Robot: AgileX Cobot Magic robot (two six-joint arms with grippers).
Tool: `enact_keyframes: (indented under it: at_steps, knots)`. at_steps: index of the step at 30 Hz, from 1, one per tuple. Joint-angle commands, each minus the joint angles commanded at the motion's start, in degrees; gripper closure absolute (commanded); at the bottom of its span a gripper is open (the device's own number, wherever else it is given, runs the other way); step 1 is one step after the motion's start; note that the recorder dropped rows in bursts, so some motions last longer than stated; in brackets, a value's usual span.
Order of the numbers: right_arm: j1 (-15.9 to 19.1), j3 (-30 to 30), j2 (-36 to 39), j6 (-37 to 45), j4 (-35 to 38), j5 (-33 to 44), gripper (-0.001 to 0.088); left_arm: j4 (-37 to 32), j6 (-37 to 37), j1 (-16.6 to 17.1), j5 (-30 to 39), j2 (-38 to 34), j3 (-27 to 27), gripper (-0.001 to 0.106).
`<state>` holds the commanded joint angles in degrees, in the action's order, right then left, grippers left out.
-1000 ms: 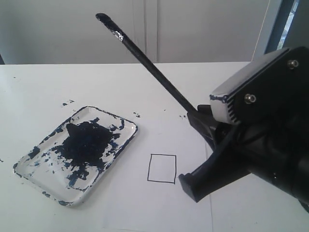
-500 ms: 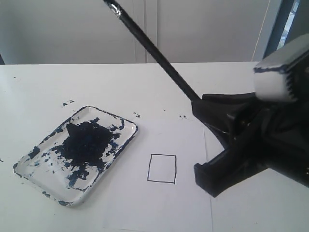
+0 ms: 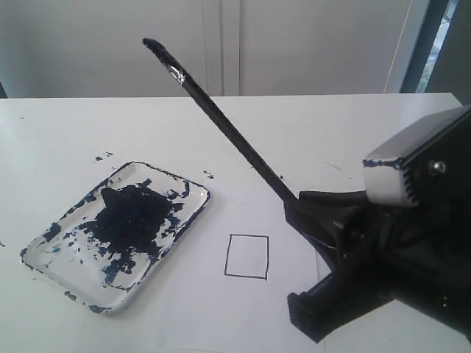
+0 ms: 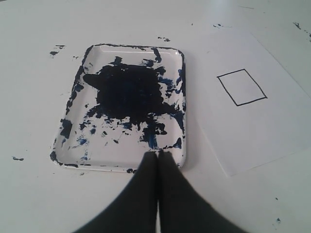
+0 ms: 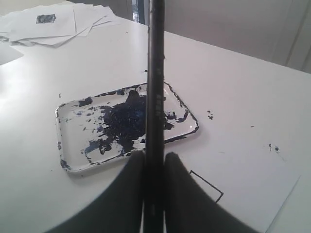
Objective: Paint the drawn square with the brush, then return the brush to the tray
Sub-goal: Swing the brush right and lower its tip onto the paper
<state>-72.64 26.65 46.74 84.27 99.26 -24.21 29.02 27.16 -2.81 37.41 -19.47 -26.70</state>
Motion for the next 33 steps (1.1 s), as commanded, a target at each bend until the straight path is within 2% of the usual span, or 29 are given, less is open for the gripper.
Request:
enact_keyframes:
  at_steps: [9,13,17,20,27,33]
  knots:
    - [5.38,-0.03,0.02,-0.66,-0.02,5.63,0.0868,0.0,0.0,0.0,0.0,0.0,0.0,0.105]
    - [5.53,-0.03,0.02,0.84,-0.02,5.09,0.0868,0.0,0.0,0.0,0.0,0.0,0.0,0.105]
    - [5.64,-0.03,0.02,0.99,-0.02,0.88,0.0868,0.0,0.0,0.0,0.0,0.0,0.0,0.105]
    - [7.29,-0.03,0.11,2.52,-0.02,0.18,0.0868,0.0,0.0,0.0,0.0,0.0,0.0,0.105]
    - [12.44,-0.03,1.0,2.77,-0.02,2.55,0.0868,0.0,0.0,0.0,0.0,0.0,0.0,0.105]
    - [22.1,-0.03,1.48,7.23,-1.03,4.96,0.0868,0.0,0.0,0.0,0.0,0.0,0.0,0.105]
